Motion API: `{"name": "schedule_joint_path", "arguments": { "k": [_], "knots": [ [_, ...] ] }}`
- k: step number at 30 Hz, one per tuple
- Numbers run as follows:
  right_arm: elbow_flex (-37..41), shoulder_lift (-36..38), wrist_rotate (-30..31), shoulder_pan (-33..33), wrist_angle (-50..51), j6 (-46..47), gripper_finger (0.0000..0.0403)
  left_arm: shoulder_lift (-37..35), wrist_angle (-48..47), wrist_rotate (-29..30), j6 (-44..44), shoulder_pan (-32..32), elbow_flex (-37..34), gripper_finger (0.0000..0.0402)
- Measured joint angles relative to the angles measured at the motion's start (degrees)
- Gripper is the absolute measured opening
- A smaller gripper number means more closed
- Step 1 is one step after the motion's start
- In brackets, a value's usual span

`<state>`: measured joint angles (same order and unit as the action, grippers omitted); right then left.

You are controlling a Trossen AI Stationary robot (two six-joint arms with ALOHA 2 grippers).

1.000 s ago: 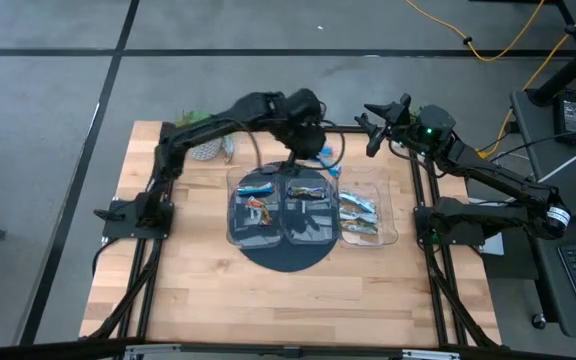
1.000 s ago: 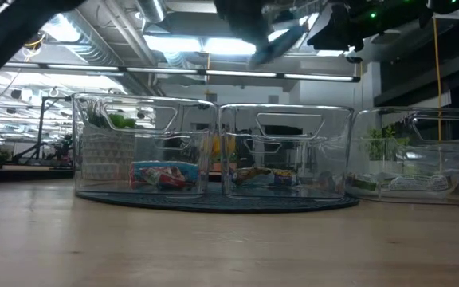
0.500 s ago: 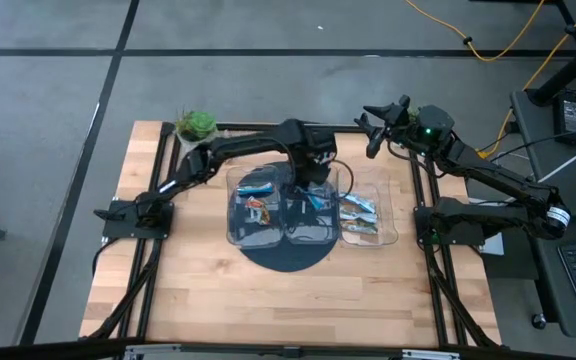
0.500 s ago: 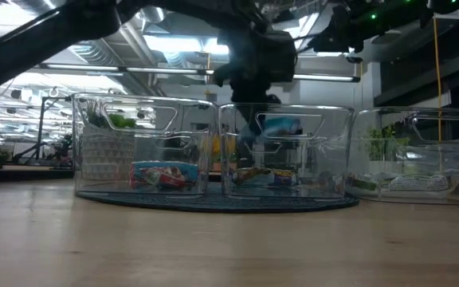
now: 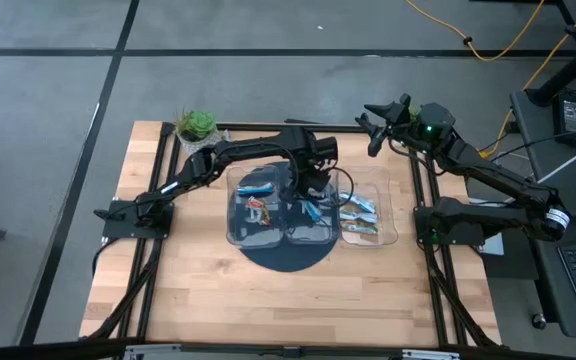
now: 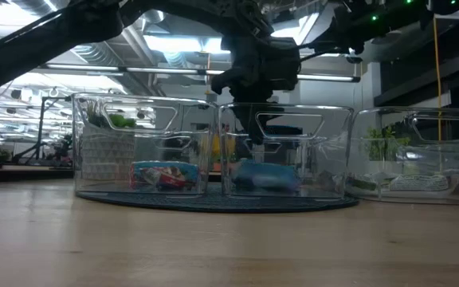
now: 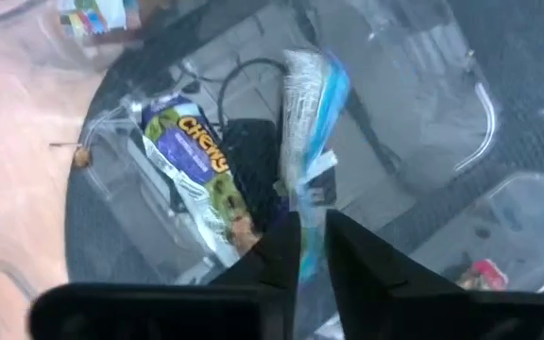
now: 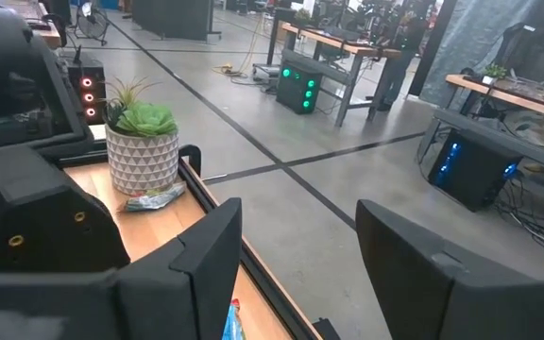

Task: Pick and place Granola Bars by type
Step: Put the blue granola bar into the center transparent bin, then put the red granola bar into the left transparent bin

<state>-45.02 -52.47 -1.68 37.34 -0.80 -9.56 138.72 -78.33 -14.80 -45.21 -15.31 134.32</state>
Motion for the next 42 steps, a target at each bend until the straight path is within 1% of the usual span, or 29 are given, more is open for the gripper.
{"name": "schedule_joint_path", "arguments": {
  "k": [5,9,13,16,21,25,28,30,33,35,37,39,42],
  "knots": [
    [0.01,0.00,-0.02,0.00,-0.04,0.02,0.0211,-1.98,-2.13,5.22,-0.59,0.00,0.00,0.0100],
    [0.00,0.00,-0.02,0.00,-0.07,0.02,0.0211,-6.48,-2.37,12.02,-1.01,-0.08,0.08,0.0140],
    [-0.01,0.00,-0.02,0.00,-0.11,0.04,0.0211,-11.75,-0.96,17.83,-2.05,-1.48,0.09,0.0162],
    [-0.02,0.00,-0.02,0.00,-0.17,0.04,0.0211,-15.48,1.37,18.97,-1.43,-4.12,0.11,0.0170],
    [-0.02,0.00,-0.02,-0.02,-0.25,0.20,0.0211,-19.25,6.41,16.29,0.47,-10.04,0.11,0.0171],
    [-0.02,0.00,-0.12,0.00,-0.24,0.19,0.0211,-20.08,9.58,13.96,0.46,-13.91,0.11,0.0171],
    [-0.04,-0.47,-1.84,0.00,-0.26,0.18,0.0211,-20.11,11.41,11.19,0.95,-15.73,0.11,0.0171],
    [-0.05,-1.67,-2.98,0.13,0.26,0.30,0.0211,-20.15,12.69,7.89,1.18,-16.27,0.11,0.0171],
    [-2.21,-5.28,-5.83,1.09,6.31,0.30,0.0211,-20.69,15.76,1.95,1.90,-16.90,0.31,0.0171],
    [-5.19,-8.83,-6.03,1.78,11.43,-0.10,0.0211,-21.65,19.34,-0.78,2.35,-17.02,0.44,0.0171],
    [-8.62,-12.96,-6.68,2.65,16.51,-2.27,0.0212,-22.82,22.49,-1.90,2.61,-17.22,0.44,0.0171],
    [-12.00,-17.05,-8.65,3.78,19.38,-4.68,0.0216,-24.16,25.18,-2.87,2.60,-17.22,0.44,0.0171],
    [-17.00,-23.19,-13.52,5.47,20.19,-6.04,0.0235,-26.41,28.96,-3.44,2.58,-17.44,0.44,0.0171]
  ]
}}
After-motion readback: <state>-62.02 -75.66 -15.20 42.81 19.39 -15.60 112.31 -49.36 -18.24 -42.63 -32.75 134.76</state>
